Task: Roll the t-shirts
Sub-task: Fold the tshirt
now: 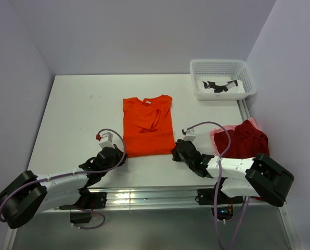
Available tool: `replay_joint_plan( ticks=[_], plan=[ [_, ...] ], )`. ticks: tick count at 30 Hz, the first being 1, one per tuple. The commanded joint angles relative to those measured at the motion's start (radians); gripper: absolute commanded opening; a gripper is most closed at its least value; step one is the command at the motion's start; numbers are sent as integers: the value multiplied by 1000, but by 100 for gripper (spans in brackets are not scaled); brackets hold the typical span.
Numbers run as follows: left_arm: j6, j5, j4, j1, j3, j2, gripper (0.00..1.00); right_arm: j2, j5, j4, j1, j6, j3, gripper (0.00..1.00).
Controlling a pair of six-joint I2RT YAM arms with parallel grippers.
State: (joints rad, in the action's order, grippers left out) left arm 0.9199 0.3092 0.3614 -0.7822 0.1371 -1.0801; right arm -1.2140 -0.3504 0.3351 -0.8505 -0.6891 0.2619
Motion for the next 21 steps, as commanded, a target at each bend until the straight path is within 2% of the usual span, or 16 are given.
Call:
replay_joint_plan(
  ticks=[1,7,10,16,21],
  plan=[
    [57,-32,-172,-25,48,81,0,42,-51,-181,-48,-76,68,0],
    [114,-42,-411,-43,84,242,0,158,-39,-297,-94,-144,53,0],
    [122,-85,-456,-43,84,296,0,232,-24,-358,-99,-155,43,0],
    [129,-143,-544,-43,149,267,0,332,2,-494,-101,-148,68,0],
    [113,-139,-656,-42,235,275,0,387,2,-570,-96,-118,108,0]
  ],
)
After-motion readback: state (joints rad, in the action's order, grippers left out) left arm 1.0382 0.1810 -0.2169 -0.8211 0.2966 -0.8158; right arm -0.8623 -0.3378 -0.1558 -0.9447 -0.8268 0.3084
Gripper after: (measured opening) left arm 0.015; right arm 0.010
